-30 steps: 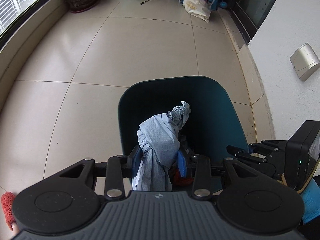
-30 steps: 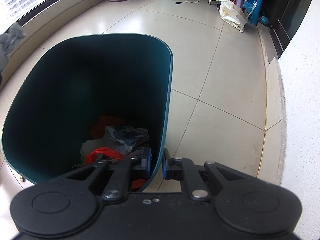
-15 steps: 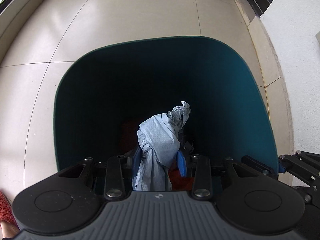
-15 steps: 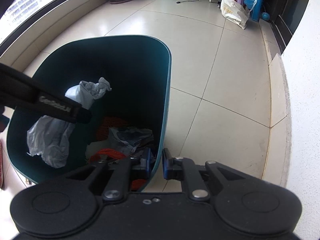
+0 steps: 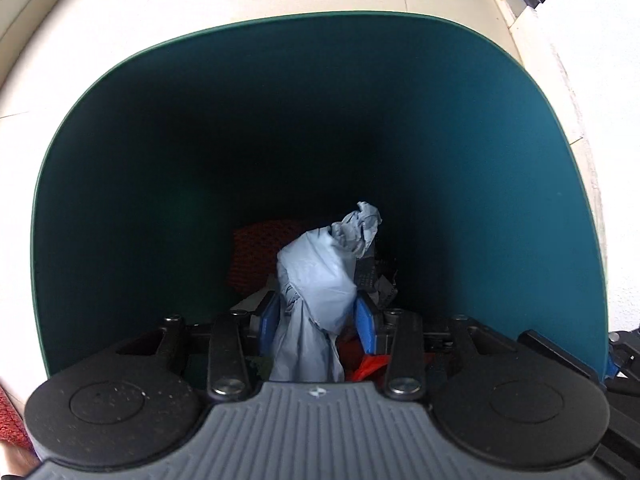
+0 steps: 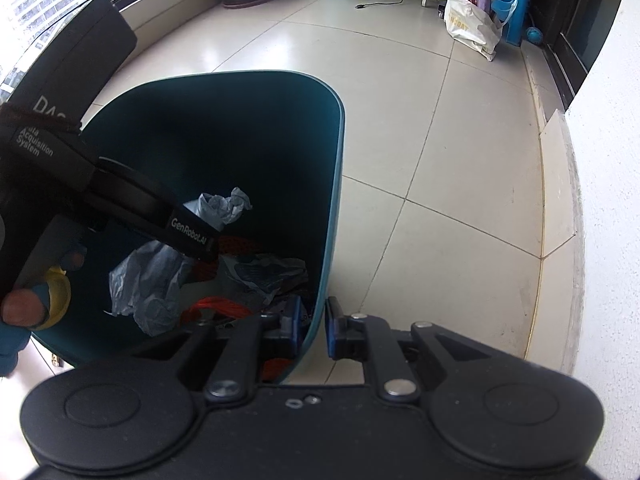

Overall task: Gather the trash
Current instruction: 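Carry the light-blue plastic into the teal bin and open the left gripper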

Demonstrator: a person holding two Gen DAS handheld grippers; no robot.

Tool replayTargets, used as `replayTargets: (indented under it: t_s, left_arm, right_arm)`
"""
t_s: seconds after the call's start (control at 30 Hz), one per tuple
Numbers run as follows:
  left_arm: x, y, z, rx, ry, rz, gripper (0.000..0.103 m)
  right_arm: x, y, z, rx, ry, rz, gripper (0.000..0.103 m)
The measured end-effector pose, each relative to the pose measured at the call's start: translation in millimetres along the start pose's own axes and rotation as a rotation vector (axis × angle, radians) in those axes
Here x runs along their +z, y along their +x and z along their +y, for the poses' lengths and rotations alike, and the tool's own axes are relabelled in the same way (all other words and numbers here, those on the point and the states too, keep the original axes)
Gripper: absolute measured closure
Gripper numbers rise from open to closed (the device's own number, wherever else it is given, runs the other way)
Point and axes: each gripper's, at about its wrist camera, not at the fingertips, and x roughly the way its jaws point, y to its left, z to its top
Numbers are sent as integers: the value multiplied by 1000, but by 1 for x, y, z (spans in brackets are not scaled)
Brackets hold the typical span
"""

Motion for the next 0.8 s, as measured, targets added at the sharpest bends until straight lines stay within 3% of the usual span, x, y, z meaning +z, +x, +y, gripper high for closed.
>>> replayTargets:
  t_s: [0.07, 0.13, 0.37, 0.8]
  left_arm:
    - [-2, -4, 0, -5, 2, -16, 44]
    - [-5, -10, 1, -19, 6, -39, 39]
    - [-21, -37, 5, -59, 24, -77, 39]
    - [-72, -130, 43, -86, 14, -196, 39]
  right_arm:
    - [0, 0, 0, -1, 1, 0, 91]
    - [0, 0, 1, -3, 0, 0, 91]
    - [1, 0, 2, -7, -4, 1, 91]
    - [3, 2, 8, -26, -6, 9, 92]
